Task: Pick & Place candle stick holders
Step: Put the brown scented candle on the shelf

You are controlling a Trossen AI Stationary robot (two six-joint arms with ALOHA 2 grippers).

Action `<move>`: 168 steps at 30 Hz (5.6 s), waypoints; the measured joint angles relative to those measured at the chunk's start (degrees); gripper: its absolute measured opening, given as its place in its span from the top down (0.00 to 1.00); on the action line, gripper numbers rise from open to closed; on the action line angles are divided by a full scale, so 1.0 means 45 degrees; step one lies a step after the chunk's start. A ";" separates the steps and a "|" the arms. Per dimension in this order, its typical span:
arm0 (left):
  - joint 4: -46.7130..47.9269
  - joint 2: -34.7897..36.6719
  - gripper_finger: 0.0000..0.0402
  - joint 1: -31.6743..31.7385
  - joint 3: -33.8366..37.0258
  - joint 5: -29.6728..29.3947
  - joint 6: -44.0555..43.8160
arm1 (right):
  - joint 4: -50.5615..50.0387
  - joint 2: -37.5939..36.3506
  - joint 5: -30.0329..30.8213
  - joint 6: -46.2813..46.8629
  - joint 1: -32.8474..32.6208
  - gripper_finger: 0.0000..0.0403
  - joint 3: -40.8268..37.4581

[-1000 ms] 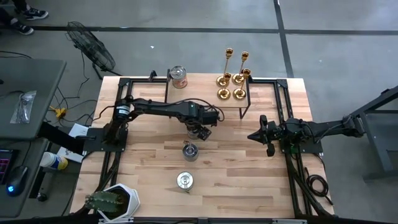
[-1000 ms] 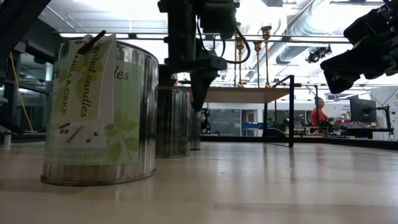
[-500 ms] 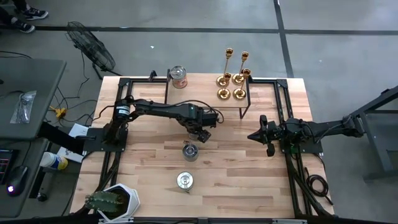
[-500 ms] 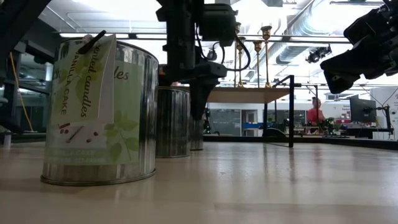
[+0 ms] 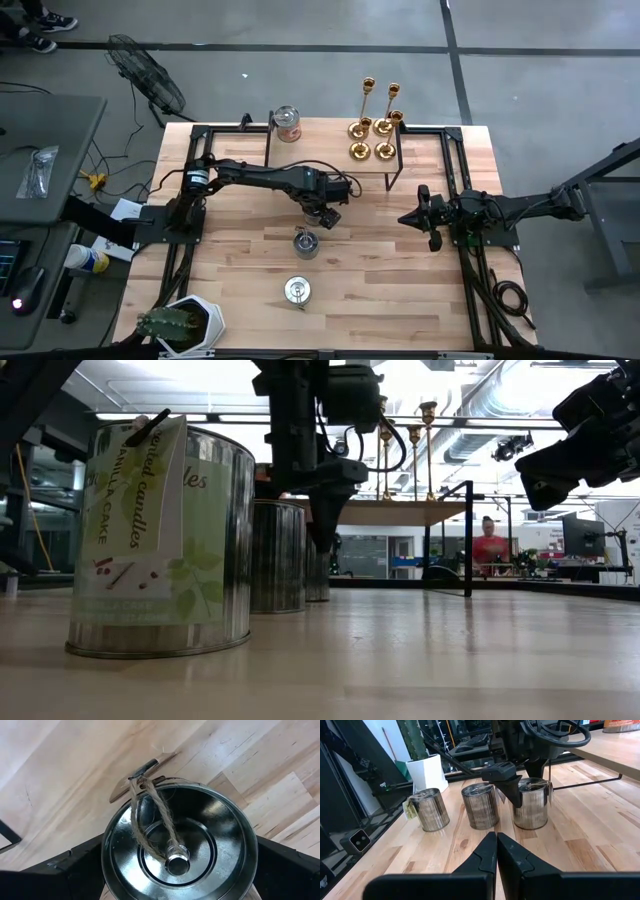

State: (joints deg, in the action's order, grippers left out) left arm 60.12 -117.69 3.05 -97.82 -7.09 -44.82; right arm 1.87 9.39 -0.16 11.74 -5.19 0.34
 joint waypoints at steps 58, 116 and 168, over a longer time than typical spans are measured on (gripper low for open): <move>0.3584 0.2788 0.12 0.0197 -0.3653 0.0056 -0.1424 | 0.0000 0.0000 0.0000 0.0002 0.0000 0.99 0.0000; 0.1225 0.1841 0.12 0.4153 -0.4522 -0.2992 -0.0461 | -0.0005 0.0000 0.0000 0.0001 -0.0004 0.99 0.0000; 0.0938 0.1180 0.04 0.4113 -0.6180 -0.4289 0.1671 | -0.0005 0.0000 -0.0003 0.0002 -0.0003 0.99 -0.0003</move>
State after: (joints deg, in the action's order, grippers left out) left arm 64.34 -112.38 21.56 -125.63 -26.39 -37.30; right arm 1.85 9.39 -0.18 11.75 -5.20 0.33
